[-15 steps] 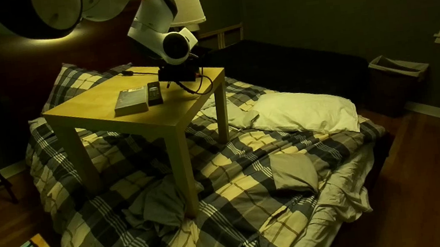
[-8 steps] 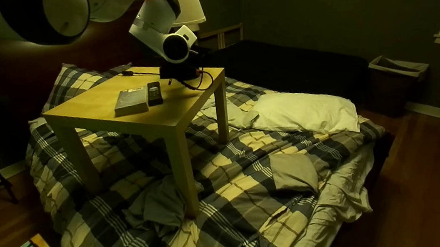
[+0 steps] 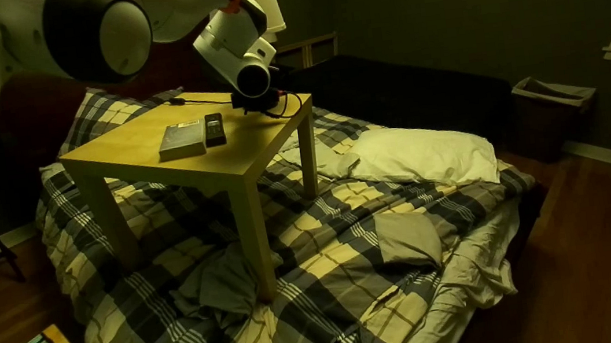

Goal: Move the lamp to the left.

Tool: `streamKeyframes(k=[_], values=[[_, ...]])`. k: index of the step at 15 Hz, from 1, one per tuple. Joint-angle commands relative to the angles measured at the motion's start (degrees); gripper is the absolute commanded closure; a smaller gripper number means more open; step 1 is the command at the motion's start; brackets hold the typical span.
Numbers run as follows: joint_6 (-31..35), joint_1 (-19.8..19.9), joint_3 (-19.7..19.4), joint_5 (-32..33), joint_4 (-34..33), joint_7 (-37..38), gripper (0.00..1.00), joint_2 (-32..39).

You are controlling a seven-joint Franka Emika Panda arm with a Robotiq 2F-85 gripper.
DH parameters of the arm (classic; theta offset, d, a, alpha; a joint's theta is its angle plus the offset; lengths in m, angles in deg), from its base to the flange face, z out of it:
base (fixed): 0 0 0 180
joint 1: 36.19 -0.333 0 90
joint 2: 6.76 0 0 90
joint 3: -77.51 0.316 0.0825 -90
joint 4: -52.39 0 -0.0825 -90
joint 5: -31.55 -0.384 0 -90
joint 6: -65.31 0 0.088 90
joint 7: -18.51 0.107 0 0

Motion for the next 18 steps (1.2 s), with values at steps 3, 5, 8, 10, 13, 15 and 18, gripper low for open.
streamKeyframes(k=[3, 5, 8, 10, 13, 15, 18], values=[[-8.5, -5.7, -9.2, -7.2, -1.7, -2.8, 0.43, 0.9], [-9.9, -6.7, -11.0, -8.3, -1.9, -2.7, 0.58, 1.0], [-10.5, -7.6, -12.8, -9.2, -2.1, -2.4, 0.81, 1.1], [-10.7, -8.1, -13.6, -9.3, -2.1, -2.4, 0.96, 1.1], [-9.8, -8.8, -14.1, -9.4, -2.2, -2.0, 0.96, 0.8], [-9.7, -9.3, -13.9, -9.0, -1.9, -0.7, 0.96, 0.3], [-9.4, -11.1, -13.1, -7.6, -1.9, 2.1, 0.96, -0.4]])
